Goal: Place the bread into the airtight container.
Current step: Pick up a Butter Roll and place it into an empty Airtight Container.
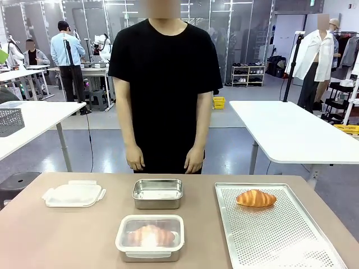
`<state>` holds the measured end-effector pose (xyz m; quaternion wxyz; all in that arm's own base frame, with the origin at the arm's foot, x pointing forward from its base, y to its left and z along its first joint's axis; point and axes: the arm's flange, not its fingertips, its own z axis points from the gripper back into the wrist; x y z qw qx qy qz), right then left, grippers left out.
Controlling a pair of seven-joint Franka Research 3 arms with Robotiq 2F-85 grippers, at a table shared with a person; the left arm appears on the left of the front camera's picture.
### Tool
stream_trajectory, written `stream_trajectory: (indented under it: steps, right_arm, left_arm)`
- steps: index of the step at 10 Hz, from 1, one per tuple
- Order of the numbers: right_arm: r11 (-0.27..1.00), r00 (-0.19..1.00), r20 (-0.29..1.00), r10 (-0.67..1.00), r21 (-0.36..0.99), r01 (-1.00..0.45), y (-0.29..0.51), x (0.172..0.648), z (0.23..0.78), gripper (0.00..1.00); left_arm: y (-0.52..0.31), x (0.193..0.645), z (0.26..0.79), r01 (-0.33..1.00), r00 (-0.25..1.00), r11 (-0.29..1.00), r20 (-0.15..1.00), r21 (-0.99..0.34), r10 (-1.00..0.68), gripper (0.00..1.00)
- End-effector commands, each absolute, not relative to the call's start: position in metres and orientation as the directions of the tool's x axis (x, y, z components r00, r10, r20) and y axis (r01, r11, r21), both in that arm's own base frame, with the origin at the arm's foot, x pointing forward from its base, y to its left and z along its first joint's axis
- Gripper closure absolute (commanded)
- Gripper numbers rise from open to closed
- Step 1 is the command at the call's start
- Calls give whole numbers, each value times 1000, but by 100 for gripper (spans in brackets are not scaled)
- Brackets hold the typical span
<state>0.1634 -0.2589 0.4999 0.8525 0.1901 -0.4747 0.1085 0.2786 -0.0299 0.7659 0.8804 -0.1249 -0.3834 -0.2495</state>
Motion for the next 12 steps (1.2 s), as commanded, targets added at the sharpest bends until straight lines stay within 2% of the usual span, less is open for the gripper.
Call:
stream_trajectory:
  steps: [1,6,9,10,12]
  right_arm:
    - [902,521,854,6,221,-372,-257,160,500,0]
    - [904,526,851,5,221,-365,-259,163,500,0]
    - [834,454,812,366,-70,-547,-191,196,533,0]
    - [766,396,778,488,-165,-621,-165,214,544,0]
    - [624,308,695,650,-257,-738,-117,251,554,0]
  left_arm:
    - [-29,278,767,543,578,839,736,-24,-353,0]
    - [-29,278,767,543,578,839,736,-24,-353,0]
    - [-29,278,767,543,578,839,736,-24,-353,0]
    - [-29,278,767,543,578,839,736,-24,-353,0]
    - [-29,278,767,543,578,839,736,-24,-353,0]
